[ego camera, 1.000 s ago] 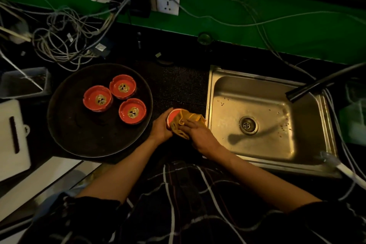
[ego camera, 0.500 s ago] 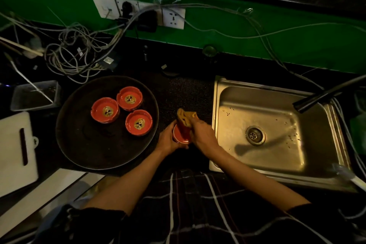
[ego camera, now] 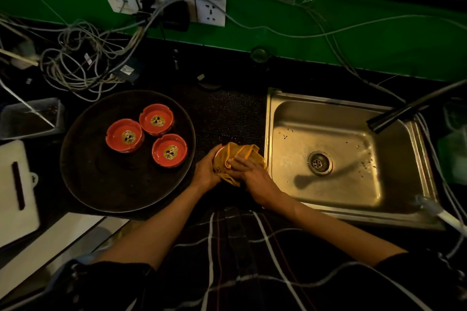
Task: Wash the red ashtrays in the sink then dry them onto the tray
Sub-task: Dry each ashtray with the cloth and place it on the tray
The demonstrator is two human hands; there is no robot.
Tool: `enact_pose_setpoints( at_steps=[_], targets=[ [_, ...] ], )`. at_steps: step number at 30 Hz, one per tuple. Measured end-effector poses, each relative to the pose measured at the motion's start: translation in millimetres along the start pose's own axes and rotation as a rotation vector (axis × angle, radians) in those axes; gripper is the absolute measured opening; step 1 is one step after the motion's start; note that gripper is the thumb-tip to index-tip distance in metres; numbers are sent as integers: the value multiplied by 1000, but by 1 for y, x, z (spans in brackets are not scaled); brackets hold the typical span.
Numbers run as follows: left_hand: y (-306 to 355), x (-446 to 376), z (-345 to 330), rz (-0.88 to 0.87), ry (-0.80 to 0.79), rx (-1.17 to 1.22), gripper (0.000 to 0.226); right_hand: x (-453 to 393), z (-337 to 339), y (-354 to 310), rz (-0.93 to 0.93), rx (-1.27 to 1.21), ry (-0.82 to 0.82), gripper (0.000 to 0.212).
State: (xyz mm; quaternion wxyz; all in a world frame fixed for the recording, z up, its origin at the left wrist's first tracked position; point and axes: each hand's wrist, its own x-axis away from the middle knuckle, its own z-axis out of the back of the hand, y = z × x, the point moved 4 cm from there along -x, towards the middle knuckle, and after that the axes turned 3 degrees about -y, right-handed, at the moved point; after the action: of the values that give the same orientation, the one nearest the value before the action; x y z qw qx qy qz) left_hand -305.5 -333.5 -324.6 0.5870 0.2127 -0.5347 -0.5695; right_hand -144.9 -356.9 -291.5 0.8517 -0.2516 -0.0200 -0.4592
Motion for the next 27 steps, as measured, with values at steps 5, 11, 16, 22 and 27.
enact_pose_setpoints(
  at_steps=[5,11,16,22,27],
  targets=[
    [-4,-1,1,14,6,-39,103,11,14,21,7,-4,3,44],
    [-7,-2,3,58,-5,-47,121,18,37,42,-170,-128,105,58],
    [-10,-3,3,59,13,-54,125,-4,59,38,-440,-365,386,55],
    [-6,-4,2,81,16,-67,94,-31,24,-17,-275,55,136,63],
    [2,0,3,86,10,-58,84,-32,10,-16,-180,204,44,69]
  ],
)
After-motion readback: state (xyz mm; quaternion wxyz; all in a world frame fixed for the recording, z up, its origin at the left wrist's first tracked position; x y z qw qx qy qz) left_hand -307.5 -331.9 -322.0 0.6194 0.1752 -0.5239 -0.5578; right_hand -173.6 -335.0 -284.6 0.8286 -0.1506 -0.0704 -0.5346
